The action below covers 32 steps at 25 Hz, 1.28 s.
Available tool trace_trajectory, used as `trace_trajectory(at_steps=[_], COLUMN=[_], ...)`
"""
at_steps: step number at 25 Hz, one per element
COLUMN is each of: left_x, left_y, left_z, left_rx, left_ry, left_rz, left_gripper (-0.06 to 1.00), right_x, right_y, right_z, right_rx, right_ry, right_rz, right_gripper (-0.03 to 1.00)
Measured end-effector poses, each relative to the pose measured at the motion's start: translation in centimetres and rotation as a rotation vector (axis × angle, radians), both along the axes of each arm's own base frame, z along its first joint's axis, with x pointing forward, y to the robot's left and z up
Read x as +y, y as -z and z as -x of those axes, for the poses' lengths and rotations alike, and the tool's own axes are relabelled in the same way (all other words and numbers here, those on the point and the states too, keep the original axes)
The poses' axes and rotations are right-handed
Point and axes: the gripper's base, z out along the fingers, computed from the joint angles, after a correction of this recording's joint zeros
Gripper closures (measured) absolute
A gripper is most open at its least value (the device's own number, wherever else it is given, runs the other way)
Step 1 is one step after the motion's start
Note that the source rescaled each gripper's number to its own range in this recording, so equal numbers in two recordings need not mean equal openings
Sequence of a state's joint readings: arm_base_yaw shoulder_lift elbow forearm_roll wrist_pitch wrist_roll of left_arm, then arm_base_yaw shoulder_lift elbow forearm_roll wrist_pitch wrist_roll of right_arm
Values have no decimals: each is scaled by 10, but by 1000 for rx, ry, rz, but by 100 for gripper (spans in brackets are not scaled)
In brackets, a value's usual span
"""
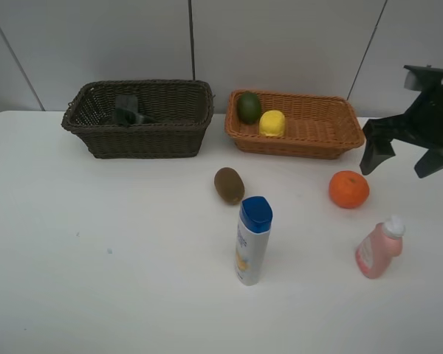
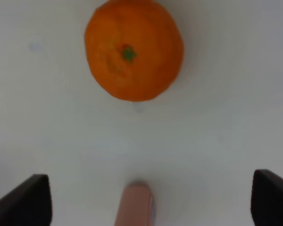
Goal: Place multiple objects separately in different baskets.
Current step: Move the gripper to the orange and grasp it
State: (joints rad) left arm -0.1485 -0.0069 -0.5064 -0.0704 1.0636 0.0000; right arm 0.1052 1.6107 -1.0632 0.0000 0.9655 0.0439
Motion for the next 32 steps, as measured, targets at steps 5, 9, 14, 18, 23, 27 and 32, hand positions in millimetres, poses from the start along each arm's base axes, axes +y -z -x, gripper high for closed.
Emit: trace_trajectory(at_steps=[5, 9, 14, 18, 23, 27, 32], left_x=[0, 0, 0, 0, 0, 0, 0], left_y=[0, 0, 0, 0, 0, 0, 0], left_z=[0, 0, 0, 0, 0, 0, 0], left_rx=[0, 0, 0, 0, 0, 0, 0], left_ry=[0, 0, 0, 0, 0, 0, 0], left_rz=[0, 0, 0, 0, 0, 0, 0], left_gripper=[-6, -6, -6, -6, -6, -6, -6], right_x=[11, 13, 16, 18, 17, 17, 18], right_y=[26, 43, 58, 68, 87, 103, 117], right_z=[-27, -44, -61, -67, -70, -73, -76], right_rx=[38, 48, 51, 59, 88, 109, 107], right_ry=[-67, -95, -101, -96, -109, -114, -115], right_rz=[36, 42, 35, 27, 45, 51, 50], right_gripper=[-3, -3, -3, -3, -3, -3, -3])
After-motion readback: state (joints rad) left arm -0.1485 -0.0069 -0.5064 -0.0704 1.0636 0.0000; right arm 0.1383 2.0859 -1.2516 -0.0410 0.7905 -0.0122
